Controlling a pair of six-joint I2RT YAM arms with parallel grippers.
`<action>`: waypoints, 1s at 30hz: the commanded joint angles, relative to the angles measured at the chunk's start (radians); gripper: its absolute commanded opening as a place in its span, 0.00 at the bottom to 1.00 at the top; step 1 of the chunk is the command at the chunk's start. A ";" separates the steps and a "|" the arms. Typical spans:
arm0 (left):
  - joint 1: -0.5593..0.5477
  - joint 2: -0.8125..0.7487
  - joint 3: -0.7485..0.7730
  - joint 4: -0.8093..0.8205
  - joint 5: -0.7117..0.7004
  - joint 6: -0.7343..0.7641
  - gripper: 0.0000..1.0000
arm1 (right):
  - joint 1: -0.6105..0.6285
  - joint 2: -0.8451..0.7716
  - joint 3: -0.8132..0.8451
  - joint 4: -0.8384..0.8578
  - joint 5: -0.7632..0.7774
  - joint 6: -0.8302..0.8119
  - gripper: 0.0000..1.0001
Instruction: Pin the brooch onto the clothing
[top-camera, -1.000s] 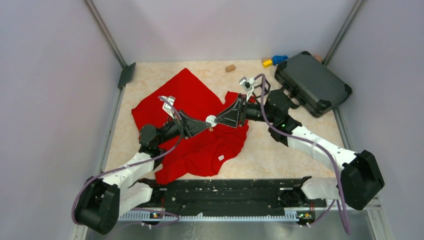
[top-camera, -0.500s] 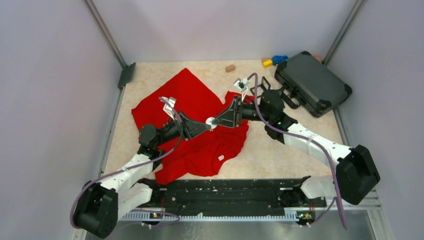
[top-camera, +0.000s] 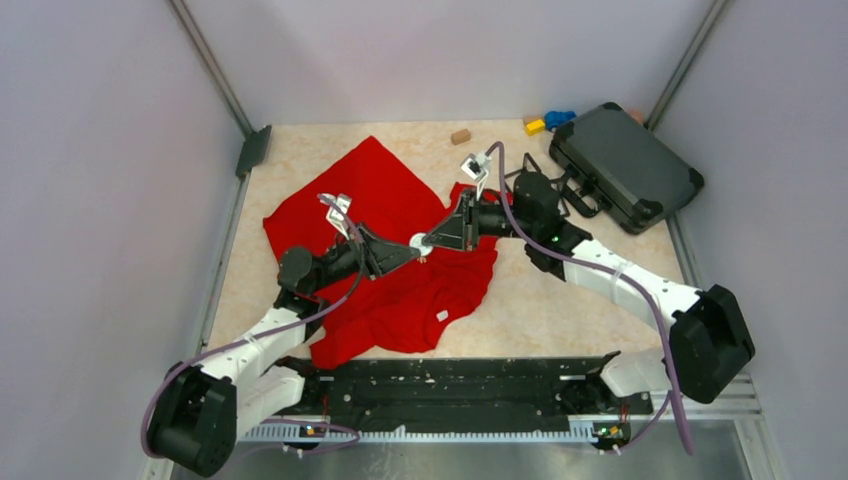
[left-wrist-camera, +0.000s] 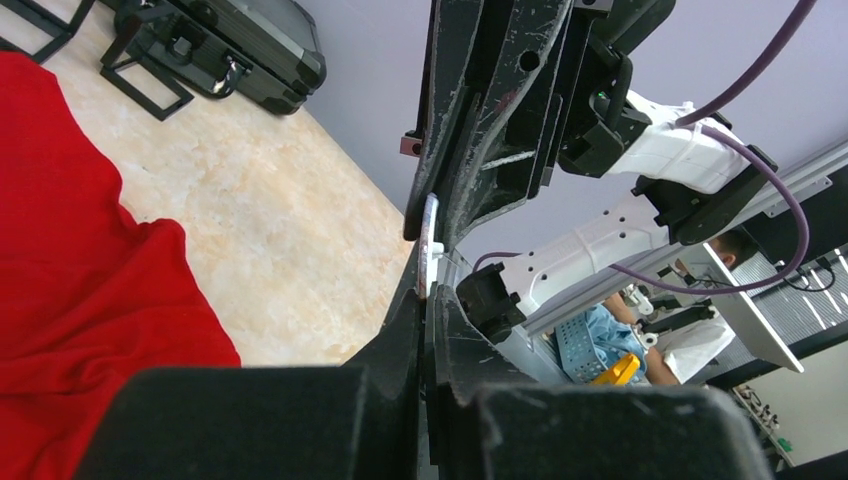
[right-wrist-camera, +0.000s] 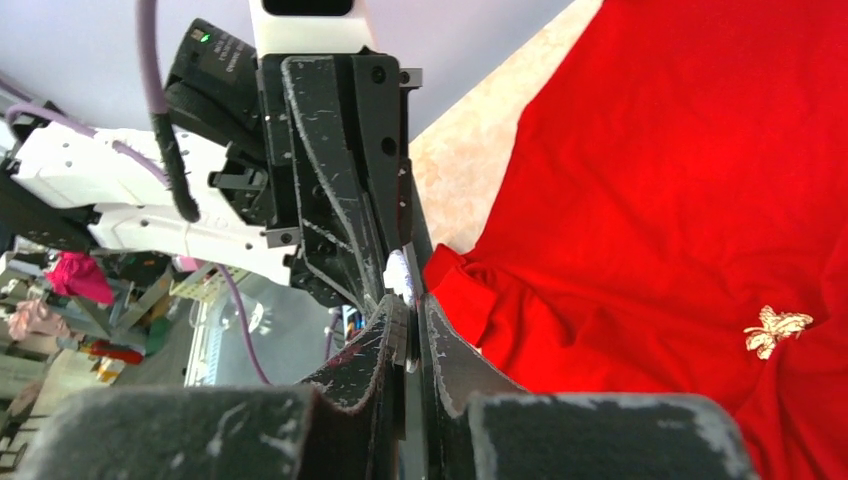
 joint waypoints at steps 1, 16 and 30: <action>-0.010 -0.019 0.048 0.033 0.029 0.017 0.00 | 0.039 0.039 0.075 -0.093 0.082 -0.086 0.05; -0.011 -0.037 0.033 -0.078 -0.034 0.067 0.00 | 0.056 0.007 0.079 -0.147 0.148 -0.135 0.24; -0.011 -0.134 0.038 -0.418 -0.094 0.269 0.00 | 0.053 -0.135 0.012 -0.128 0.252 -0.183 0.56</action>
